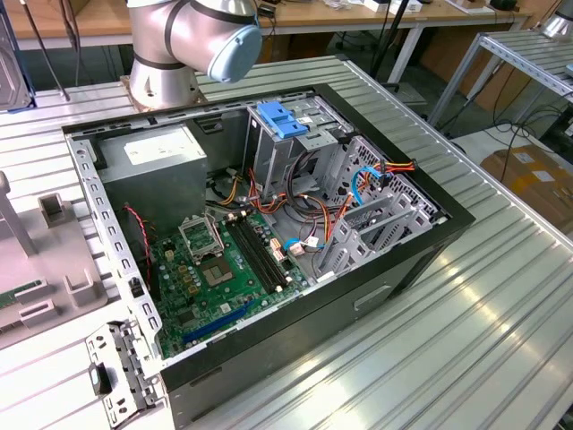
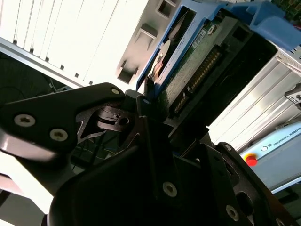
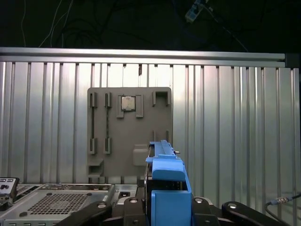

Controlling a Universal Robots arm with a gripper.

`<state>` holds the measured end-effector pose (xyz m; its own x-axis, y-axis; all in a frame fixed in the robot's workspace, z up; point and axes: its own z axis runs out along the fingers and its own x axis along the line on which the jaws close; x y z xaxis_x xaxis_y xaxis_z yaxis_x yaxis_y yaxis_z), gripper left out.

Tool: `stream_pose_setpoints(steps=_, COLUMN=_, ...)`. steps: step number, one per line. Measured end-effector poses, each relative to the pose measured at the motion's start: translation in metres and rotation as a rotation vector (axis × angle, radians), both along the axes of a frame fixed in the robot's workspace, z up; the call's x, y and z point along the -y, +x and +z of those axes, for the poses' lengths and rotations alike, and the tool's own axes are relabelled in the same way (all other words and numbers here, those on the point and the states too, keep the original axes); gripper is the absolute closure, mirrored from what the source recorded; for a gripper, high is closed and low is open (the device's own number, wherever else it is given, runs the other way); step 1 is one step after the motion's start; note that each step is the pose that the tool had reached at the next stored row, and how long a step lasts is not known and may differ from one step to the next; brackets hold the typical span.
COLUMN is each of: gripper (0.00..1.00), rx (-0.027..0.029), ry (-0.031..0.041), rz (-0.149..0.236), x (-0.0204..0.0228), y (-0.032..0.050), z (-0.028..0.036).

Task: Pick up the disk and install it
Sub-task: 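Pick up the disk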

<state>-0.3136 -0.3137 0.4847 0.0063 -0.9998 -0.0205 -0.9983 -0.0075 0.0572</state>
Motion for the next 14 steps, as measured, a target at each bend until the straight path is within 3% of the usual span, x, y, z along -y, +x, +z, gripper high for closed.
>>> stream_pose_setpoints(steps=14, gripper=0.64, rx=-0.0003, ry=0.0, rz=0.0, x=0.0001, y=0.0143, z=-0.0001)
